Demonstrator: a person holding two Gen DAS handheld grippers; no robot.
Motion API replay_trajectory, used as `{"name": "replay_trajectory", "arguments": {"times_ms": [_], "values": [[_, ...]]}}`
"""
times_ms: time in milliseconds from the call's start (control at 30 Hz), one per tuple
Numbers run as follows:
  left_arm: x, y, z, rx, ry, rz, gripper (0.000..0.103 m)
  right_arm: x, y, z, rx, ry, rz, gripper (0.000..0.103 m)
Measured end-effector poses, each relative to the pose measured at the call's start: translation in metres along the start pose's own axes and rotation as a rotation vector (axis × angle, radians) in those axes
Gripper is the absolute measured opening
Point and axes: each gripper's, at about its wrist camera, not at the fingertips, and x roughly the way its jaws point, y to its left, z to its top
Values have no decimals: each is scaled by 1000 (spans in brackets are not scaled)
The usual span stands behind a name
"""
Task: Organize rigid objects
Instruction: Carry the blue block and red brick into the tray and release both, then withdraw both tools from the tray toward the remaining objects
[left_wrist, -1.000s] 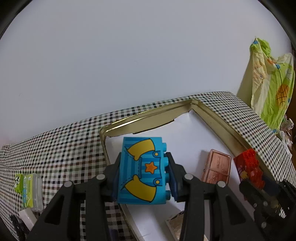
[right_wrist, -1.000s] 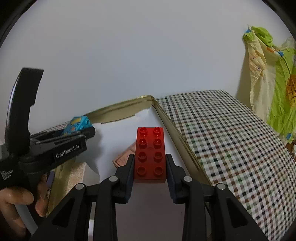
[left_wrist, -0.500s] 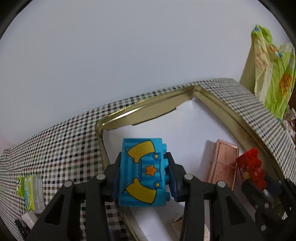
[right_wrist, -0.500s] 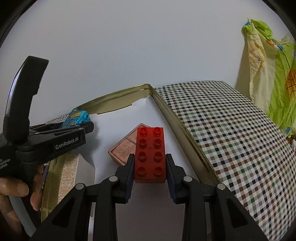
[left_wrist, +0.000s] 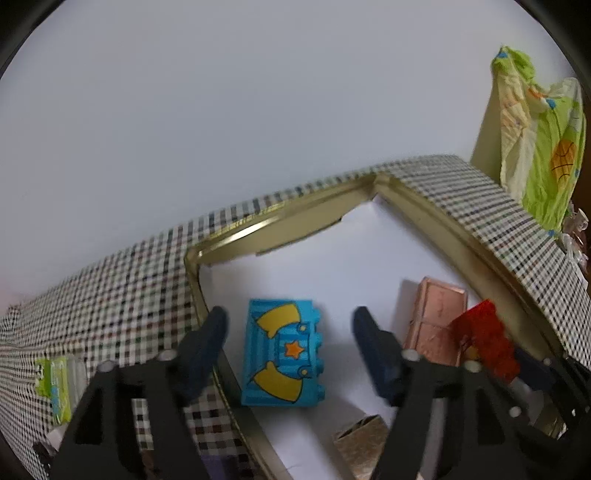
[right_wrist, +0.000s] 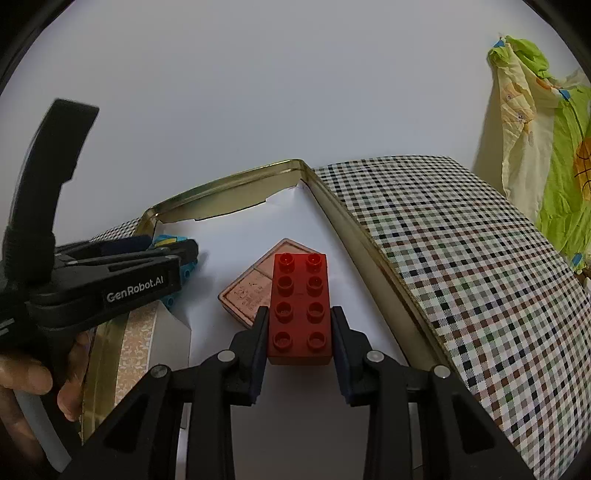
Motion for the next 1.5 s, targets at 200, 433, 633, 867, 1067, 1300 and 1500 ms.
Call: {"name": "replay_trajectory", "arguments": {"times_ms": [200, 433, 633, 867, 1067, 1300, 1500], "values": [[-14, 5, 3, -31, -81, 58, 100, -28, -12, 7, 70, -153, 18, 55], [-34, 18, 0, -112, -175, 73, 102, -86, -20, -2, 117, -564, 10, 93], [-48, 31, -14, -134, -240, 147, 102, -85, -8, -1, 26, -604, -52, 93], [-64, 52, -39, -184, -277, 189, 102, -79, -4, -4, -24, -614, -95, 93], [-73, 62, -70, -170, -322, 273, 102, -86, -8, -8, 20, -666, -157, 92], [-87, 75, -88, -174, -354, 299, 102, -100, -5, -17, 71, -742, -244, 92], [-95, 76, -97, -152, -355, 286, 102, -107, 11, -23, 89, -748, -254, 92]]}}
